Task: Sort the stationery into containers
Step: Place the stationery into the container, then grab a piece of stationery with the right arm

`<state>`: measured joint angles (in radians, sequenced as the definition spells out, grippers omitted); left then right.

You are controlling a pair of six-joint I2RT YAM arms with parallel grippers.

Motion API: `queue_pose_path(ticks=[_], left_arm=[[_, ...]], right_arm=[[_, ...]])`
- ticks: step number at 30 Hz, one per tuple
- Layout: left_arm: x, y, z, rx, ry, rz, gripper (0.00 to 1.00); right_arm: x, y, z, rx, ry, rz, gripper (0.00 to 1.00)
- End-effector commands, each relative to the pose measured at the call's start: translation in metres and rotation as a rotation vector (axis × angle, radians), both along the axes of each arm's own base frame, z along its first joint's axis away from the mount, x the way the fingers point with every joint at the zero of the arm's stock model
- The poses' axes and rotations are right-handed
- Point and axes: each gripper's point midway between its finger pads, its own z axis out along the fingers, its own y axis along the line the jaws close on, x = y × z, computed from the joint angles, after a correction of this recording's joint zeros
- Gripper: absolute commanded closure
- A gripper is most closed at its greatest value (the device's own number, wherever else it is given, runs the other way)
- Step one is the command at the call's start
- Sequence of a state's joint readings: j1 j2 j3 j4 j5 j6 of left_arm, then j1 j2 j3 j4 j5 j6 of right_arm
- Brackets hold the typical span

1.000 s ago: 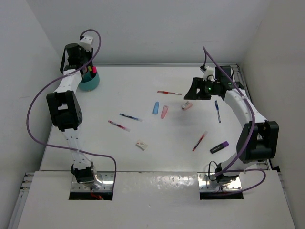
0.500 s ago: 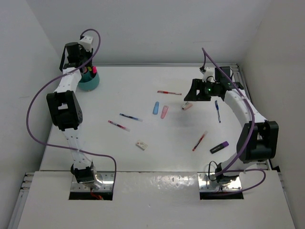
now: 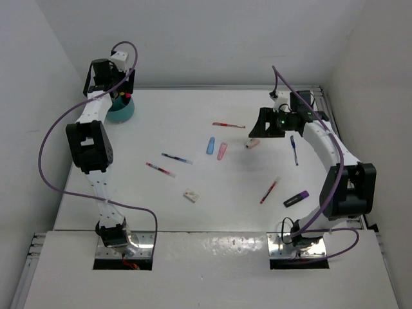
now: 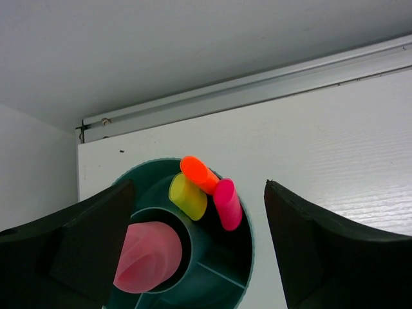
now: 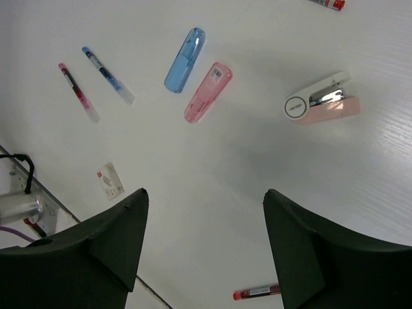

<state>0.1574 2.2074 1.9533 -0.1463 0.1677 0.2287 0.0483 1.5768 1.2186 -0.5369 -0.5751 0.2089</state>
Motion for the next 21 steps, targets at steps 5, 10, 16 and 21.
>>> queue_pose_path(ticks=[5, 10, 16, 21], left_arm=[[0.000, -0.014, 0.101, -0.056, -0.273, -0.063, 0.13], [-0.034, -0.053, 0.176, -0.067, -0.385, -0.188, 0.15], [-0.094, -0.108, 0.182, -0.007, -0.317, -0.318, 0.15], [-0.121, -0.119, 0.150, -0.060, -0.195, -0.338, 0.16]], right_arm=[[-0.004, -0.019, 0.007, -0.060, -0.060, -0.042, 0.31], [-0.009, -0.080, -0.009, -0.282, -0.083, -0.186, 0.41], [-0.070, -0.143, -0.043, -0.466, 0.144, -0.276, 0.46], [-0.139, -0.164, -0.062, -0.463, 0.454, -0.474, 0.40]])
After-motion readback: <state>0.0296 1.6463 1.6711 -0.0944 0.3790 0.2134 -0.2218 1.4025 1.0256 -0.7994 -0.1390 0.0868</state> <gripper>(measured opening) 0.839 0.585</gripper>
